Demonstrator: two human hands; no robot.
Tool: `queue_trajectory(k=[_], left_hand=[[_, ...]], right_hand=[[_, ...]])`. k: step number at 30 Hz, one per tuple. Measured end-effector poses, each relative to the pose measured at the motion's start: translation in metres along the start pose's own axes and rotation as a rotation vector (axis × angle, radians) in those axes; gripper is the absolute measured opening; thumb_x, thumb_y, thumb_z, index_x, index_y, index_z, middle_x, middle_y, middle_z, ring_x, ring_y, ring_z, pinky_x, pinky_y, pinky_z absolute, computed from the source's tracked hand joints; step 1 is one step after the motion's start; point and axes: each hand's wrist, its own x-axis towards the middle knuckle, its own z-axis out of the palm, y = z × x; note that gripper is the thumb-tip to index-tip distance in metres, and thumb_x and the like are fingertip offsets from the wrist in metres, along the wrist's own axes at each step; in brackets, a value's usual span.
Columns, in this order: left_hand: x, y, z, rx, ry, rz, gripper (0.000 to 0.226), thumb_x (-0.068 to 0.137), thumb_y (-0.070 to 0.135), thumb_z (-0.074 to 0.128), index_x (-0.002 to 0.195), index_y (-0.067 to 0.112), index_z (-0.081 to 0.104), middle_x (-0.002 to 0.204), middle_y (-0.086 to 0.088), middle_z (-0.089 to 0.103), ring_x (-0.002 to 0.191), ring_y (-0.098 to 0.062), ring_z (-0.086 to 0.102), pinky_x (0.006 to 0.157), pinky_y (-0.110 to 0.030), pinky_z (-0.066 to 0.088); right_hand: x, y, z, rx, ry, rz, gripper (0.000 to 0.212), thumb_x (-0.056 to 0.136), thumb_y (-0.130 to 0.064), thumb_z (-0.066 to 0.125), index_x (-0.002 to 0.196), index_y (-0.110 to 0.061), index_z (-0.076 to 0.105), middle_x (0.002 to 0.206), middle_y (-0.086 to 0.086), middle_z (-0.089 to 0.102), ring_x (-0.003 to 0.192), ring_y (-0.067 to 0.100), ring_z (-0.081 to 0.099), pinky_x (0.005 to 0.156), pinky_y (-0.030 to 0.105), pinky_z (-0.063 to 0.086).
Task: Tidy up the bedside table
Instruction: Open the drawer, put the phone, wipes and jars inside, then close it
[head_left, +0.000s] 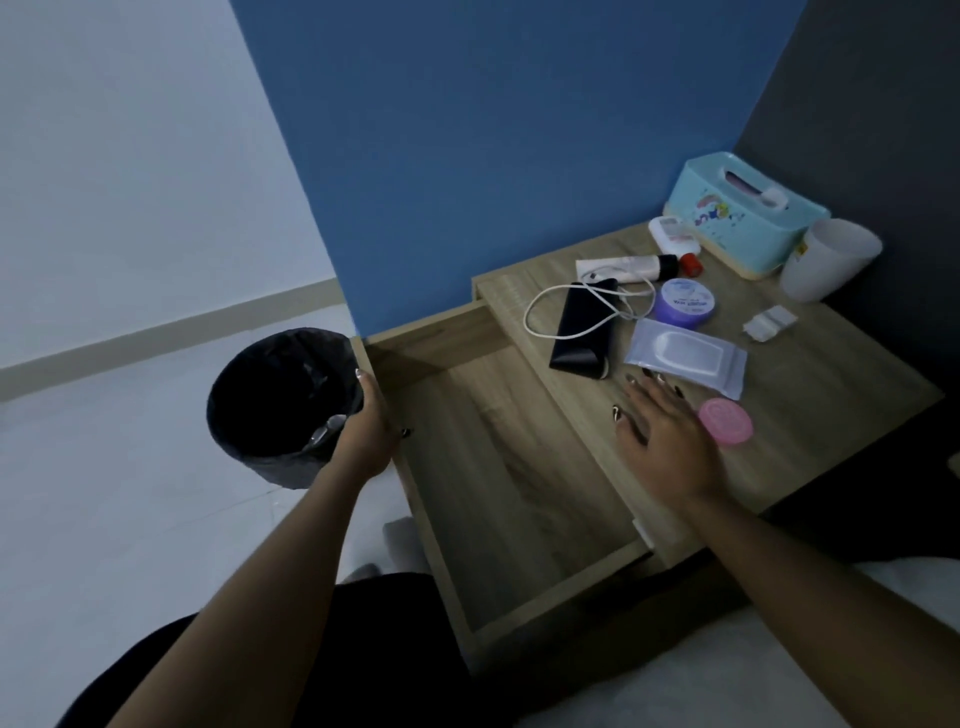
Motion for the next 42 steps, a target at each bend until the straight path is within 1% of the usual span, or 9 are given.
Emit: queue_trajectory(k=[6, 12, 15, 18, 20, 23, 30, 34, 42], left_hand=[[0.001, -0.001, 0.002, 0.058, 0.035, 0.017, 0.092, 0.095, 0.016, 0.052, 0.147, 0.006, -0.024, 0.077, -0.025, 0.063, 0.063, -0.035, 0.061, 0.061, -0.047, 0.053], [0.01, -0.008, 0.01, 0.088, 0.035, 0.027, 0.099, 0.092, 0.021, 0.058, 0.146, 0.004, -0.024, 0.101, -0.027, 0.065, 0.074, -0.027, 0.067, 0.066, -0.037, 0.054], [0.021, -0.007, 0.014, 0.077, 0.062, 0.043, 0.106, 0.089, 0.02, 0.063, 0.144, 0.0, -0.026, 0.099, -0.026, 0.066, 0.081, -0.031, 0.069, 0.07, -0.04, 0.057], [0.028, -0.008, 0.017, 0.073, 0.062, 0.042, 0.105, 0.09, 0.027, 0.059, 0.144, 0.003, -0.028, 0.113, -0.032, 0.059, 0.089, -0.038, 0.067, 0.075, -0.046, 0.059], [0.026, -0.006, 0.015, 0.053, 0.076, 0.039, 0.096, 0.094, 0.027, 0.052, 0.144, 0.005, -0.027, 0.118, -0.033, 0.057, 0.092, -0.04, 0.066, 0.077, -0.048, 0.058], [0.024, -0.006, 0.01, 0.098, 0.106, 0.03, 0.086, 0.095, 0.013, 0.047, 0.146, 0.0, -0.022, 0.105, -0.025, 0.065, 0.084, -0.032, 0.068, 0.075, -0.044, 0.058], [0.018, -0.009, 0.007, 0.24, 0.086, 0.068, 0.087, 0.095, 0.011, 0.048, 0.145, -0.003, -0.022, 0.11, -0.023, 0.067, 0.089, -0.03, 0.069, 0.079, -0.042, 0.057], [0.021, -0.015, 0.011, 0.248, 0.078, 0.084, 0.091, 0.094, 0.013, 0.05, 0.144, -0.002, -0.024, 0.11, -0.025, 0.066, 0.089, -0.033, 0.068, 0.079, -0.047, 0.057], [0.023, -0.015, 0.009, 0.233, 0.067, 0.065, 0.09, 0.096, 0.019, 0.048, 0.143, -0.002, -0.026, 0.109, -0.027, 0.066, 0.09, -0.034, 0.067, 0.081, -0.047, 0.055]], right_hand=[[0.0, -0.003, -0.002, 0.003, -0.036, 0.011, 0.049, 0.091, -0.032, 0.053, 0.138, -0.018, 0.049, 0.148, 0.002, 0.044, 0.139, 0.02, 0.036, 0.112, 0.042, 0.035], [0.0, -0.015, -0.006, 0.081, -0.049, 0.09, 0.06, 0.086, -0.043, 0.057, 0.14, -0.02, 0.044, 0.144, 0.004, 0.049, 0.134, 0.021, 0.042, 0.108, 0.04, 0.039], [0.02, -0.045, -0.008, 0.22, 0.071, 0.196, 0.067, 0.084, -0.037, 0.066, 0.141, -0.012, 0.042, 0.141, 0.011, 0.05, 0.13, 0.026, 0.045, 0.104, 0.035, 0.036], [0.049, -0.074, 0.003, 0.261, 0.084, 0.252, 0.082, 0.078, -0.038, 0.071, 0.145, -0.012, 0.032, 0.145, 0.015, 0.044, 0.133, 0.031, 0.041, 0.105, 0.038, 0.036], [0.065, -0.085, 0.011, 0.223, 0.062, 0.301, 0.096, 0.073, -0.043, 0.072, 0.148, -0.01, 0.023, 0.148, 0.019, 0.038, 0.135, 0.035, 0.037, 0.106, 0.042, 0.036], [0.079, -0.094, 0.02, 0.092, 0.012, 0.365, 0.106, 0.073, -0.048, 0.072, 0.149, -0.003, 0.014, 0.15, 0.023, 0.03, 0.135, 0.04, 0.032, 0.107, 0.045, 0.033], [0.084, -0.093, 0.028, 0.171, 0.027, 0.413, 0.103, 0.077, -0.036, 0.074, 0.149, -0.002, 0.008, 0.145, 0.027, 0.033, 0.128, 0.042, 0.04, 0.097, 0.043, 0.042], [0.084, -0.094, 0.02, 0.209, 0.028, 0.476, 0.093, 0.071, -0.03, 0.072, 0.143, -0.004, 0.019, 0.138, 0.024, 0.044, 0.118, 0.04, 0.051, 0.086, 0.041, 0.047], [0.083, -0.089, -0.041, 0.322, -0.073, 0.541, 0.063, 0.067, -0.046, 0.066, 0.12, -0.016, 0.053, 0.111, 0.007, 0.065, 0.103, 0.031, 0.06, 0.076, 0.032, 0.043]])
